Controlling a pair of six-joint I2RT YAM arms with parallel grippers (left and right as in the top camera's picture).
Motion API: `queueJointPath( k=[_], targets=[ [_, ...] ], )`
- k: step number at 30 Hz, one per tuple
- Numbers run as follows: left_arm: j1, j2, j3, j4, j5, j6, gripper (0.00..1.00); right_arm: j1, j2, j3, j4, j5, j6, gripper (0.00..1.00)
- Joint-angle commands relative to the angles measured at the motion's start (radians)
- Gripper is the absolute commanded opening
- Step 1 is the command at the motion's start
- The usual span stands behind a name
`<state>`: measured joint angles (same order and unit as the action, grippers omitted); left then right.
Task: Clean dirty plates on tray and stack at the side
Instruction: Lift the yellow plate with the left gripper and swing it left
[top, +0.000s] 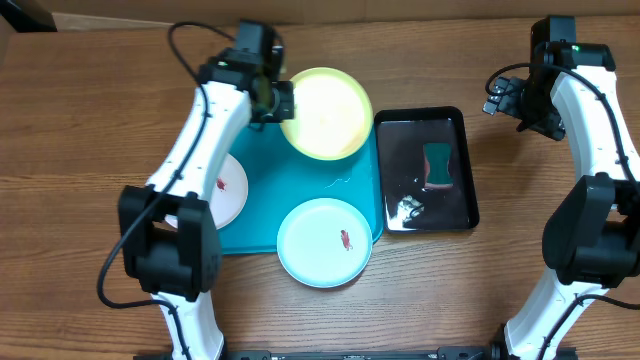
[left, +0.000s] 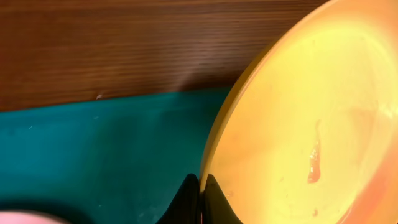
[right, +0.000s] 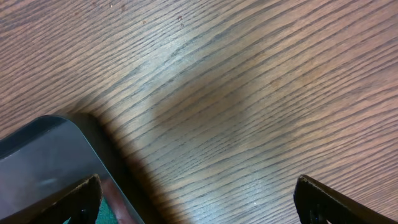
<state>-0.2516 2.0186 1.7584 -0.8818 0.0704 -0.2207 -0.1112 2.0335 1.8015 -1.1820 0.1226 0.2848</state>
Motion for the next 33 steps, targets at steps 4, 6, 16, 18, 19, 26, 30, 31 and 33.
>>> queueJointPath(
  k=[4, 6, 16, 18, 19, 26, 30, 31, 33],
  targets=[
    [-0.154, -0.069, 0.031, 0.032, -0.210, 0.034, 0.04, -0.002, -0.027, 0.006, 0.003, 0.008, 0.007, 1.00],
    [-0.206, -0.069, 0.031, 0.035, -0.303, 0.034, 0.04, -0.002, -0.027, 0.006, 0.003, 0.008, 0.007, 1.00],
    [-0.423, -0.101, 0.034, 0.106, -0.659, 0.041, 0.04, -0.002, -0.027, 0.006, 0.003, 0.008, 0.007, 1.00],
    [-0.463, -0.117, 0.034, 0.121, -0.737, 0.051, 0.04, -0.002, -0.027, 0.006, 0.003, 0.008, 0.007, 1.00],
    [-0.482, -0.125, 0.034, 0.130, -0.768, 0.066, 0.04, -0.002, -0.027, 0.006, 0.003, 0.008, 0.007, 1.00],
    [-0.617, -0.164, 0.034, 0.193, -1.044, 0.190, 0.04, -0.002, -0.027, 0.006, 0.003, 0.008, 0.007, 1.00],
    [-0.682, -0.166, 0.034, 0.207, -1.159, 0.245, 0.04, -0.002, -0.027, 0.006, 0.003, 0.008, 0.007, 1.00],
    [-0.694, -0.166, 0.034, 0.206, -1.186, 0.245, 0.04, -0.002, -0.027, 0.006, 0.003, 0.008, 0.007, 1.00],
    [-0.718, -0.166, 0.034, 0.207, -1.235, 0.245, 0.04, -0.002, -0.027, 0.006, 0.003, 0.008, 0.007, 1.00]
  ],
)
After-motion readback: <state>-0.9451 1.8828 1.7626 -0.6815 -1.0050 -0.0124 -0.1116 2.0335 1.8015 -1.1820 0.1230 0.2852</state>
